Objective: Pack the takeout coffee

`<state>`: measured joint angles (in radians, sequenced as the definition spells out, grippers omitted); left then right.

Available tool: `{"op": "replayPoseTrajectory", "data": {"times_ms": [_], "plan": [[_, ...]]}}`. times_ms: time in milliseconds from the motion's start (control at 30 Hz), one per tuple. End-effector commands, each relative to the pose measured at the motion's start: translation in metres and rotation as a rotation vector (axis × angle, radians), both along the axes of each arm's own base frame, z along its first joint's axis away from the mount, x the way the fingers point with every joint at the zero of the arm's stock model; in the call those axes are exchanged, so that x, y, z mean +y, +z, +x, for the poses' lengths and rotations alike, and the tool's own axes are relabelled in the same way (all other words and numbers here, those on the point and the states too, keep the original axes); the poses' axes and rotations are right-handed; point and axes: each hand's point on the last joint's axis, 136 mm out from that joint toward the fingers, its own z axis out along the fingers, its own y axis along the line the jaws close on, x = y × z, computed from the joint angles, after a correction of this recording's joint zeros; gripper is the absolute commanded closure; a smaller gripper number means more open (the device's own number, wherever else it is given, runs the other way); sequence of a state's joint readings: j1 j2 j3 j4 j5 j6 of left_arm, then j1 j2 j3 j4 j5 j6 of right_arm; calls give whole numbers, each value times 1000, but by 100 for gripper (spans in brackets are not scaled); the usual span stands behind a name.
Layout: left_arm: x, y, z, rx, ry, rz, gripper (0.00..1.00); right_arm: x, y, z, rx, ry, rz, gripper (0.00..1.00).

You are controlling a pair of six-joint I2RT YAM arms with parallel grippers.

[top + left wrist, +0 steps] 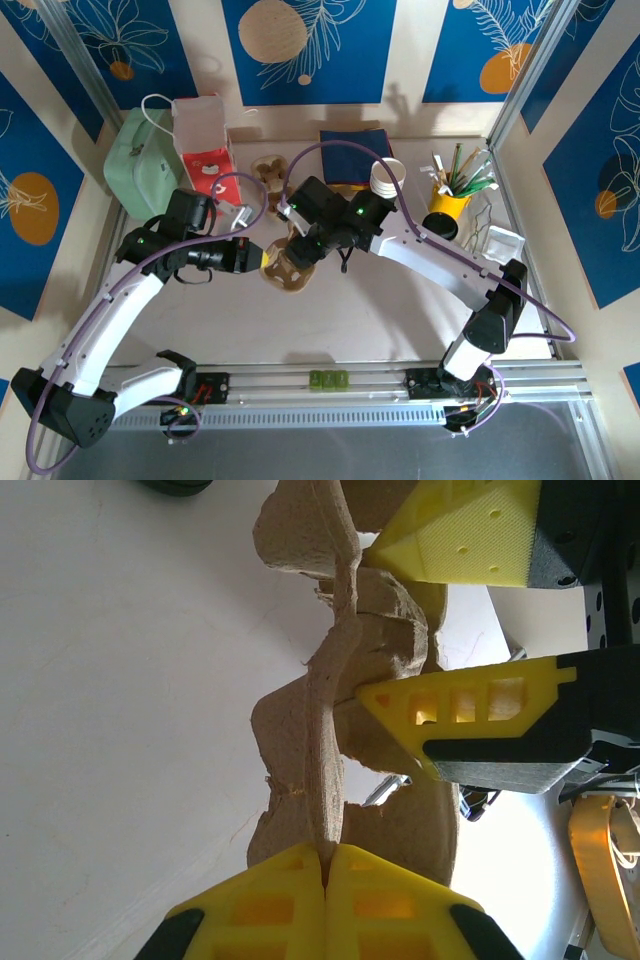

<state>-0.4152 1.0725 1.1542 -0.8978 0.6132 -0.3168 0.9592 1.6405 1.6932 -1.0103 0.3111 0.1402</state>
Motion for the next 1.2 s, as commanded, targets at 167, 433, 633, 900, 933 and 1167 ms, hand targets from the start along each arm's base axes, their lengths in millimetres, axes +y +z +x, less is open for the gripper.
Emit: {"op": "replayPoseTrajectory", "data": {"times_ms": [167, 433, 633, 900, 933, 1167], "plan": [[-4, 4, 0, -8, -10, -22, 94, 6, -12, -1, 49, 10, 13, 47], [-5, 4, 1, -5, -8, -23, 94, 7, -13, 2, 52, -1, 19, 39], [-5, 2, 2, -2, -8, -18, 94, 6, -11, 2, 52, -1, 35, 47], [-5, 0, 3, 3, -8, -16, 94, 3, -10, 2, 56, -2, 43, 55], [-5, 0, 3, 3, -9, -17, 94, 3, -11, 2, 58, -2, 43, 56], [-6, 3, 5, -4, -3, -25, 87, 0, -14, 0, 69, 0, 36, 63]]}}
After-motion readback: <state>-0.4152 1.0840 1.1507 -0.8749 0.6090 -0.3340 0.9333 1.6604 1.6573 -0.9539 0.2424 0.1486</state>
